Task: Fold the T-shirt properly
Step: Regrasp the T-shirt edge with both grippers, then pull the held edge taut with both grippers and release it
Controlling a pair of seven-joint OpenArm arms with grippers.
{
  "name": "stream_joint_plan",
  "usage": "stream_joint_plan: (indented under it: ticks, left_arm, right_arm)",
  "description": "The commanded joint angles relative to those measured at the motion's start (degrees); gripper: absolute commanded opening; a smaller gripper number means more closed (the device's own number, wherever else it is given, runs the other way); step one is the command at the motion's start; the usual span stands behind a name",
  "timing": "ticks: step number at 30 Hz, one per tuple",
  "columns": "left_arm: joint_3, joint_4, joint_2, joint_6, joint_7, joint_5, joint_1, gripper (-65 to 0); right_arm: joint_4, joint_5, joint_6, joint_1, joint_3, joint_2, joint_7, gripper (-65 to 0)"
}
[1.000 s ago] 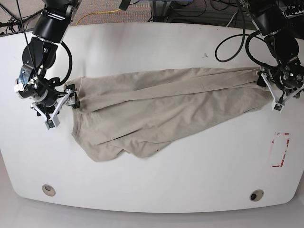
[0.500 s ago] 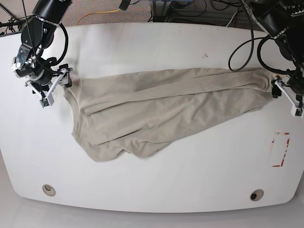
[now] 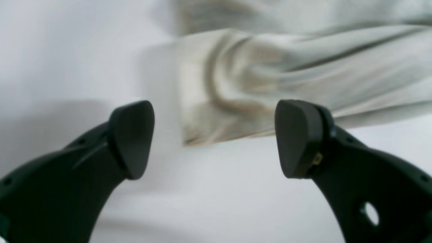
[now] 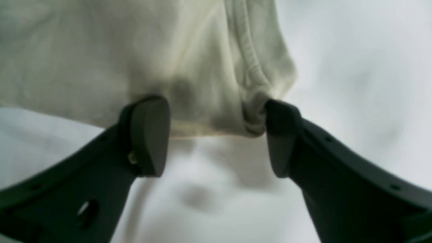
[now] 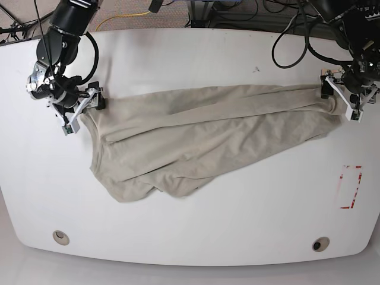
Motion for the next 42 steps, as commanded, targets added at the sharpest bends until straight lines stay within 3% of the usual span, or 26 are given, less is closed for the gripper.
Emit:
stream_joint_plan:
  ticks: [1,12,15,18,19,22,24,30,42]
  left_arm:
    - [-0.47,-1.21,-1.41,0.14,-1.93,-0.11,-0.28,-13.2]
    - [-0.3,-9.47,-1.41,0.14,-5.45,-0.11,-2.3,-13.3]
    - [-0.39,-9.12,-1.41,0.14,-5.45,-0.11,-2.47,-17.9]
    - [-0.39,-9.47,-1.67,0.14,-5.45,-0.03,-2.74,-35.3]
    - [-0.39,-9.56,-1.67,0.14,-5.45,-0.03,-2.74,-40.7]
    - [-0.39,-9.56,-1.76,0.14,-5.45,-0.03,-2.74,-59.2]
    - [-0.39,-9.47,-2.02,0.14,-5.45,-0.03,-2.47,-65.0]
    - [-0.83,-8.33,-3.17,0.14,-5.36,3.14,-2.12,-65.0]
    - [-3.29,0.2,-5.36,0.14,-5.36,3.31,6.05,-65.0]
  right_arm:
    - [-0.54,0.87,-0.05,0.84,0.2,1.03,2.64,-23.9]
    - [-4.85,0.87,-0.05,1.46,0.11,0.85,4.31,-26.2]
    - [-4.85,0.96,-0.05,1.28,0.11,0.85,4.31,-41.2]
    - [-4.76,0.96,-0.05,1.2,0.11,1.03,4.22,-62.1]
    - [-4.76,0.96,-0.05,1.2,0.11,1.12,4.13,-65.0]
    - [-3.97,0.96,-0.05,-0.65,0.29,1.29,4.04,-65.0]
    - [-1.16,0.96,-0.05,-2.15,0.46,1.03,4.04,-65.0]
    - [7.81,1.04,-0.05,-9.18,0.55,0.06,3.43,-65.0]
    - [21.17,1.04,-0.05,-21.49,3.89,-3.63,2.11,-65.0]
